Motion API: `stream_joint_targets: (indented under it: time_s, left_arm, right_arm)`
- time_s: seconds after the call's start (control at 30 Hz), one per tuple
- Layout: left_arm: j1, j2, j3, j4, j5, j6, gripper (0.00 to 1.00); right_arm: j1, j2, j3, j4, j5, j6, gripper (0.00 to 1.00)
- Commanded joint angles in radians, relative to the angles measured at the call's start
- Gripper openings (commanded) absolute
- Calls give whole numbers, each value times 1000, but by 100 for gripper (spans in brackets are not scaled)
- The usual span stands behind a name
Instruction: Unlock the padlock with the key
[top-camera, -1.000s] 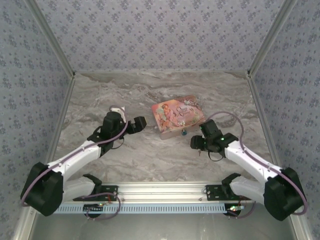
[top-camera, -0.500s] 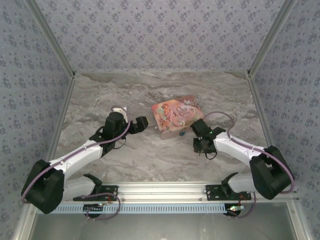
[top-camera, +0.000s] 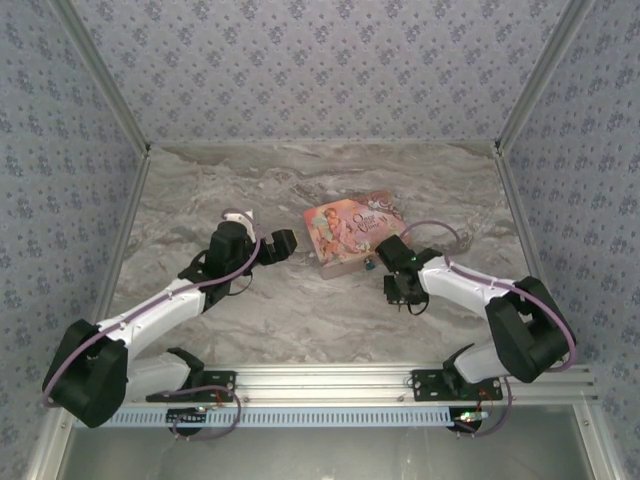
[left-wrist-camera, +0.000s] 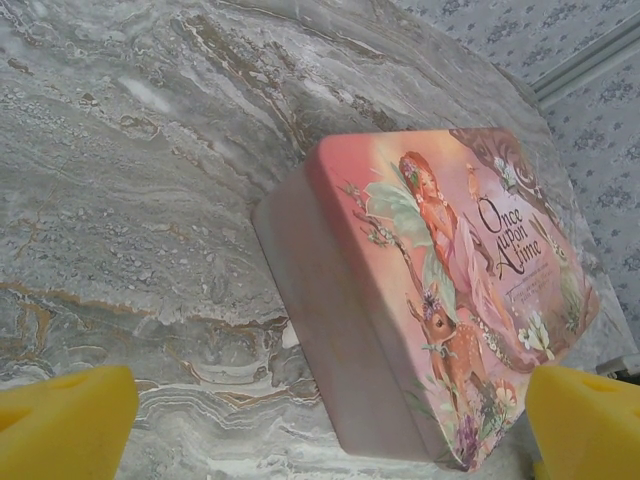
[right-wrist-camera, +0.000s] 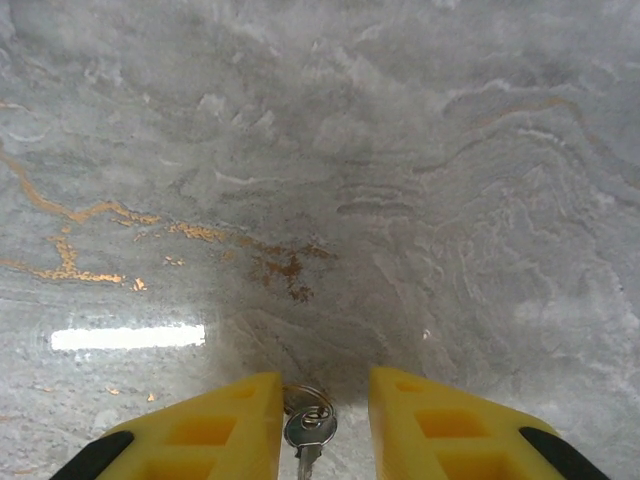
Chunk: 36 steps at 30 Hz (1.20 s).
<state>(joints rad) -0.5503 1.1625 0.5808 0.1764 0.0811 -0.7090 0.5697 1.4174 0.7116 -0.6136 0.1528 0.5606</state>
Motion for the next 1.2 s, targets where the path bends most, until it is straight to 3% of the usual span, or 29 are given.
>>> stream_joint_targets:
  time_s: [0.0, 0.2, 0.5, 0.73, 0.93, 1.17]
  left_arm:
    - [-4, 3, 32, -4, -14, 2, 99]
    - [-4, 6, 39, -12, -18, 0, 99]
    - [-5, 12, 69, -29, -16, 16, 99]
    - [-4, -7, 70, 0, 12, 45, 99]
    - [-7, -46, 55, 93, 99, 59, 99]
    - [-29, -63, 95, 220, 220, -9, 98]
  right_arm:
    - [8, 18, 15, -21, -16, -5, 29]
    - [14, 56, 14, -5, -40, -2, 23]
    - [22, 20, 20, -18, -23, 13, 1]
    - [22, -85, -7, 8, -16, 49, 0]
    - [22, -289, -39, 133, -45, 130, 0]
    - [22, -666, -182, 589, -74, 174, 0]
